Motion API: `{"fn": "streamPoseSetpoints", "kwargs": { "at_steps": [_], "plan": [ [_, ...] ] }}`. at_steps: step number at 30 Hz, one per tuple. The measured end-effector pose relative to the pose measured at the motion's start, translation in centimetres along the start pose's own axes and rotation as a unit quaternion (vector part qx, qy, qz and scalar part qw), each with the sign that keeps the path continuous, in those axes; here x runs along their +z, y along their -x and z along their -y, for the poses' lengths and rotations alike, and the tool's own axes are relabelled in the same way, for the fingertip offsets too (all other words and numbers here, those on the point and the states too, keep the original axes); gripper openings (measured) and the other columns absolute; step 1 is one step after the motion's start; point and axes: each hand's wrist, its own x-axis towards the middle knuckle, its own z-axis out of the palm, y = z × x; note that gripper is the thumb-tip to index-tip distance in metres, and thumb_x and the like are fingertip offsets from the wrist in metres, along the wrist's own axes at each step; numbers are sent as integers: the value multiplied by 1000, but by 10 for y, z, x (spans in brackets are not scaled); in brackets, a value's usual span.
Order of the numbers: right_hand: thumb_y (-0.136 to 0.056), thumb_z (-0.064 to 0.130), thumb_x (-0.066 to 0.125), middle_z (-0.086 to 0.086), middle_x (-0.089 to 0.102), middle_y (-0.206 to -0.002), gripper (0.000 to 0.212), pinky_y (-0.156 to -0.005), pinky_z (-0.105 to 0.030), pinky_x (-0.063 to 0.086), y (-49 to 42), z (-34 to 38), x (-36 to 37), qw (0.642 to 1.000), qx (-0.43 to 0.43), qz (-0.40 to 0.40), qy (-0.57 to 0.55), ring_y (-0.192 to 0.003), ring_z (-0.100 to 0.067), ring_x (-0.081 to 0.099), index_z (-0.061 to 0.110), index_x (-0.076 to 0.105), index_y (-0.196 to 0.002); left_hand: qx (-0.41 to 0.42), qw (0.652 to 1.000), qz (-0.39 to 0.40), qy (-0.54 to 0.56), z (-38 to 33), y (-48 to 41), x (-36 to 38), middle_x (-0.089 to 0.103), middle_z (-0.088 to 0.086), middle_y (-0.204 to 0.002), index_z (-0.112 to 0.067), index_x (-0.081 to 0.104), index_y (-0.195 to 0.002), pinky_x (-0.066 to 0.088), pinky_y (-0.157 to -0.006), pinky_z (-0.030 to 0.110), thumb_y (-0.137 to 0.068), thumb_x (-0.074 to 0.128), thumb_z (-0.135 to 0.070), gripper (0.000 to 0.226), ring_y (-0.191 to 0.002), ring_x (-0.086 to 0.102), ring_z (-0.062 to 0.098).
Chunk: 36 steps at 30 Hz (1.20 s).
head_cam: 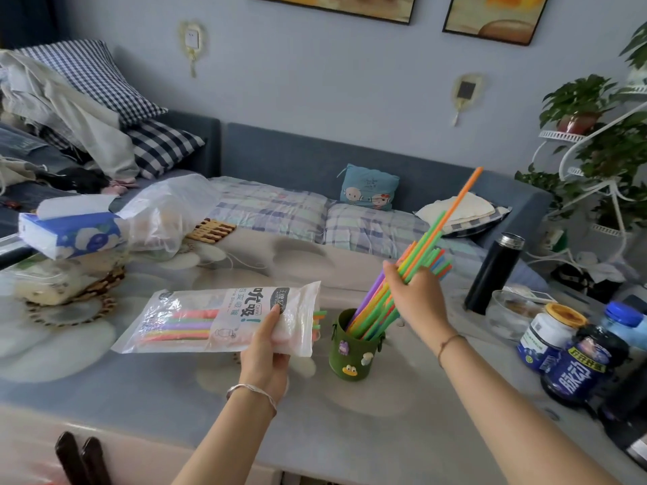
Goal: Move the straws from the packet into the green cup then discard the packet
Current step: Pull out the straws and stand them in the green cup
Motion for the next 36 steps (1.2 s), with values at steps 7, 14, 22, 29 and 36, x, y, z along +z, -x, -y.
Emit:
{"fn": "streamPoseSetpoints", "kwargs": {
  "at_steps": [7,14,22,29,36],
  "plan": [
    [-83,45,62,2,55,-52,40,-50,-25,41,-1,-1,20,998,26,50,-20,-55,-19,58,16,56,-56,-3,1000,8,2,-3,-3,-3,64,17,-131,-7,57,-131,42,-109,53,-85,69,-18,49,-123,60,35],
    [-87,36,61,3,46,-48,42,-47,-25,31,-9,2,17,999,31,6,-25,-45,-12,45,9,54,-56,-5,1000,17,-2,-3,-3,0,65,16,-131,-8,56,-133,41,-110,53,-89,64,-16,45,-123,60,34],
    [-82,13,69,-7,54,-67,33,-50,-26,55,2,-8,16,988,28,-32,-146,-58,-24,67,13,38,-93,-5,1000,10,2,1,-3,0,65,14,-131,-8,55,-134,43,-109,53,-87,68,-16,49,-123,60,31],
    [-90,17,58,-7,69,-83,15,-64,-37,56,38,-1,32,960,62,6,-273,-70,-18,68,18,46,-81,-8,1000,-5,-9,4,-4,-1,66,12,-130,-8,57,-133,44,-107,52,-83,72,-19,53,-121,62,29],
    [-93,23,53,5,61,-78,12,-66,-27,45,75,-1,70,954,11,124,-274,-68,-5,55,25,58,-83,7,999,3,-32,4,-1,1,66,11,-130,-8,61,-130,44,-109,49,-85,70,-18,47,-122,61,26]
  ]
}}
